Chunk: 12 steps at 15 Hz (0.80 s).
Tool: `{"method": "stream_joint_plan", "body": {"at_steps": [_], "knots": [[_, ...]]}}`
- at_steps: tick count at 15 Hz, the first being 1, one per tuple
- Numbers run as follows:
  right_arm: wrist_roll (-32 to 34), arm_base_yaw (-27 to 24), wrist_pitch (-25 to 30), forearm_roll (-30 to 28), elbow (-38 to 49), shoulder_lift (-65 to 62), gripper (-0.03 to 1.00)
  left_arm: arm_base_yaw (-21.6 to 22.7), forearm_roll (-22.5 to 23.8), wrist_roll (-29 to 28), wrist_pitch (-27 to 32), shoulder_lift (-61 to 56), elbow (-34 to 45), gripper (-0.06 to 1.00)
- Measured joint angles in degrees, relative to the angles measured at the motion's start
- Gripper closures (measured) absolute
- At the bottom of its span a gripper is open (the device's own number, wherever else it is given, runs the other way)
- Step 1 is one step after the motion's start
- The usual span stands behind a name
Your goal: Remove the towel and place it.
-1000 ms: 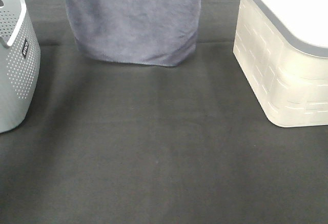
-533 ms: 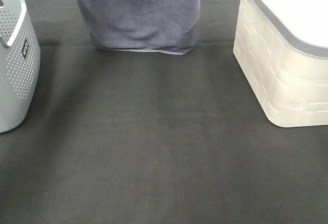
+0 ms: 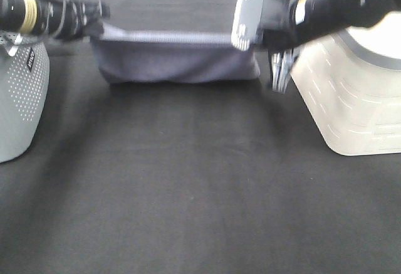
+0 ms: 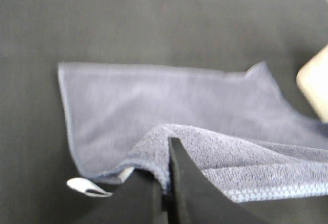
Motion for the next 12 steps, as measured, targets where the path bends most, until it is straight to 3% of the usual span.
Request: {"method": "stream_joint_plan", "body": {"at_steps": [4, 12], "knots": [[0.0, 3.5, 0.5, 2.5, 8.5, -0.2, 0.95, 0.3, 0.3, 0.3, -3.3, -0.3, 7.4, 0.94], [0.1, 3.8, -1.7, 11.5, 18.2, -0.2, 0.95, 0.3, 0.7, 0.3, -8.0, 2.3, 16.2, 0.94]]}}
